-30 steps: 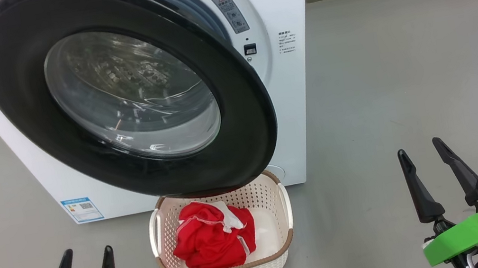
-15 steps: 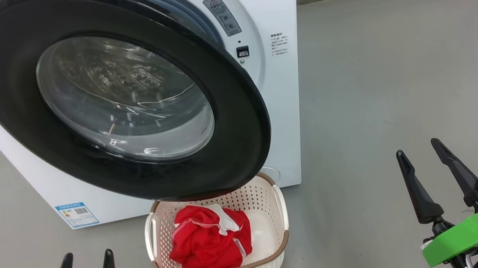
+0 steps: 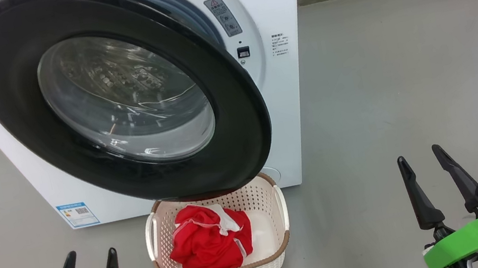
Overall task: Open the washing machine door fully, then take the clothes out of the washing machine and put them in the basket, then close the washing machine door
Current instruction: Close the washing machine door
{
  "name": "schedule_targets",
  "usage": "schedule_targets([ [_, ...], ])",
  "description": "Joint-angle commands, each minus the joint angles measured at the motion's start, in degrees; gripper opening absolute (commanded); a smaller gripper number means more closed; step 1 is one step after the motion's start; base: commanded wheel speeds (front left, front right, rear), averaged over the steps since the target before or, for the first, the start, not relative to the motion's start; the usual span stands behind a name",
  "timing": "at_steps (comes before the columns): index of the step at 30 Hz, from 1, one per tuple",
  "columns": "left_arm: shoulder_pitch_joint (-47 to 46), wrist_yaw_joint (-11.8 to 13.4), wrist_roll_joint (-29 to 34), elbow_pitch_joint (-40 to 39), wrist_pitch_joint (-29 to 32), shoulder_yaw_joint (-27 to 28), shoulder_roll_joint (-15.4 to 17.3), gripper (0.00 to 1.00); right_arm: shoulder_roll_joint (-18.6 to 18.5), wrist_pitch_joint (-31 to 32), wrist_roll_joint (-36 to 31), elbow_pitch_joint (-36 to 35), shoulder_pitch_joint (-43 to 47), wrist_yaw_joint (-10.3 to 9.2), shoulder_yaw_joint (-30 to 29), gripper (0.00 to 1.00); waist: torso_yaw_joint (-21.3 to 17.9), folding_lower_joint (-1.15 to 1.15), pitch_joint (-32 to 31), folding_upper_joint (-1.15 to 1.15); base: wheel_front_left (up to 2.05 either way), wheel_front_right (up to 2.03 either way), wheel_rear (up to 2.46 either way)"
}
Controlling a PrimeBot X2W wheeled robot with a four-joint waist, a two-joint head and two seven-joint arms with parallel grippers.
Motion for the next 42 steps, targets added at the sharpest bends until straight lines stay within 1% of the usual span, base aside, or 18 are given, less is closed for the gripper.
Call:
schedule_targets([
  [1,-0.8,-0.3,0.6,-1.8,-0.7,1.7,0.7,1.00,-0.2,-0.4,0.0,-1.6,-1.0,0.36,1.4,1.00,0.1,0.00,0.1,0.00,0.00,0.00,0.00],
  [11,-0.7,-0.3,0.7,-2.2,-0.7,1.0,0.9,1.00,-0.2,-0.4,-0.2,-1.6,-0.9,0.36,1.3,1.00,0.9,0.00,0.5,0.00,0.00,0.00,0.00],
  [12,-0.8,-0.3,0.7,-2.3,-0.7,0.8,0.9,1.00,-0.2,-0.4,-0.2,-1.6,-1.0,0.36,1.2,0.93,1.1,0.00,0.6,0.00,0.00,0.00,0.00],
  [13,-0.9,-0.3,0.7,-2.5,-0.7,0.7,0.9,1.00,-0.2,-0.4,-0.2,-1.6,-1.2,0.36,1.2,0.63,1.3,0.00,0.8,0.00,0.00,0.00,0.00],
  [14,-1.0,-0.3,0.7,-2.6,-0.7,0.5,1.0,1.00,-0.2,-0.4,-0.2,-1.6,-1.3,0.36,1.3,0.40,1.6,0.00,1.0,0.00,0.00,0.00,0.00],
  [15,-1.2,-0.3,0.6,-2.7,-0.7,0.3,1.0,1.00,-0.2,-0.4,-0.3,-1.5,-1.6,0.36,1.5,0.25,1.9,0.00,1.3,0.00,0.00,0.00,0.00],
  [16,-1.4,-0.3,0.6,-2.8,-0.7,0.0,1.1,1.00,-0.2,-0.4,-0.5,-1.4,-1.9,0.36,1.6,0.00,2.3,0.00,1.5,0.00,0.00,0.00,0.00],
  [18,-1.5,-0.3,0.5,-3.0,-0.7,-0.2,1.1,1.00,-0.2,-0.4,-0.6,-1.2,-2.3,0.36,1.8,0.00,2.6,0.00,1.8,0.00,0.00,0.00,0.00],
  [23,-2.3,-0.3,0.0,-4.0,-0.7,-1.4,1.5,1.00,-0.2,-0.4,-1.0,-0.4,-5.4,0.36,3.6,0.00,5.0,0.00,3.4,0.00,0.00,0.00,0.00],
  [29,-3.7,-0.3,-0.5,-5.0,-0.7,-2.4,1.9,1.00,-0.3,-0.4,-0.8,1.5,-11.0,0.36,7.7,0.00,8.3,0.00,6.0,0.00,0.00,0.00,0.00],
  [33,-5.0,-0.3,-1.0,-5.1,-0.7,-3.5,1.9,1.00,-1.3,-0.4,-0.3,4.4,-14.8,0.36,11.8,0.00,10.9,0.00,7.4,0.00,0.00,0.00,0.00],
  [36,-5.8,-0.3,-1.4,-5.1,-0.7,-3.9,1.7,1.00,-1.7,-0.4,-0.2,6.9,-17.8,0.36,13.8,0.00,12.7,0.00,8.3,0.00,0.00,0.00,0.00],
  [39,-6.6,-0.3,-1.9,-5.4,-0.7,-4.7,1.6,1.00,-1.8,-0.4,-0.1,9.3,-21.1,0.36,14.9,0.00,14.5,0.00,9.5,0.00,0.00,0.00,0.00],
  [42,-7.6,-0.3,-3.2,-5.5,-0.7,-6.5,1.1,1.00,-2.3,-0.4,0.0,11.7,-25.1,0.36,14.2,0.00,17.0,0.00,11.4,0.00,0.00,0.00,0.00],
])
